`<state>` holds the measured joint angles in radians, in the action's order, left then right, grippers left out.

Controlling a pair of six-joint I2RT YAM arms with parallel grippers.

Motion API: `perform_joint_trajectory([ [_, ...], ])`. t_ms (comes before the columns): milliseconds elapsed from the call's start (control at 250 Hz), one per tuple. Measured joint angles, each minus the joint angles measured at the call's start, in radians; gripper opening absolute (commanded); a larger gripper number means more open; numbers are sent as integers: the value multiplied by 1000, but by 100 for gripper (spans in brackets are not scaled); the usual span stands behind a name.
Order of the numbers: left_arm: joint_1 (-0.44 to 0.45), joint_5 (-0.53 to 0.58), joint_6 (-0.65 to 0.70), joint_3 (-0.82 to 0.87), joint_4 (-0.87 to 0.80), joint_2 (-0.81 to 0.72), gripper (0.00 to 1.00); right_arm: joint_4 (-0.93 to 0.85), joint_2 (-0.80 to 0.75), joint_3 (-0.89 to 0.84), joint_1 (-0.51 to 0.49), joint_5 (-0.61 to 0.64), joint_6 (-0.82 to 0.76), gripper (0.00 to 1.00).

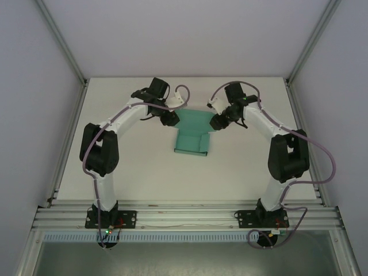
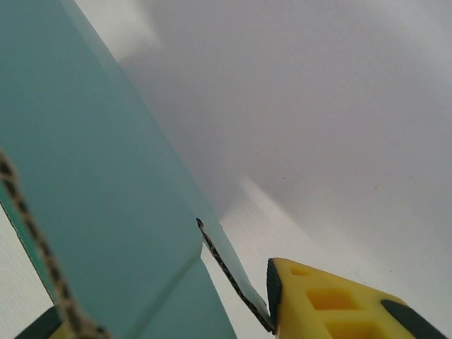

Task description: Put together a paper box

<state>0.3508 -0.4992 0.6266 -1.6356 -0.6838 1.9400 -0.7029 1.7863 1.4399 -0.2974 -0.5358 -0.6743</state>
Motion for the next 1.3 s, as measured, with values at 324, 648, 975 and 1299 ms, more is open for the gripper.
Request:
perform_joint_trajectory([
  [324,0,-9,3,10,-7,0,52,50,-16,-27,0,35,79,62],
  [648,-8,71,-105,232,119,-165,100,238,-298,-287,0,257,459,82],
  [975,-24,258,-682,697,613,-621,100,393,-500,-586,-95,275,945,70],
  [1299,-24,333,-928,1098,688,-857,100,472,-326,-608,-171,265,1055,43],
])
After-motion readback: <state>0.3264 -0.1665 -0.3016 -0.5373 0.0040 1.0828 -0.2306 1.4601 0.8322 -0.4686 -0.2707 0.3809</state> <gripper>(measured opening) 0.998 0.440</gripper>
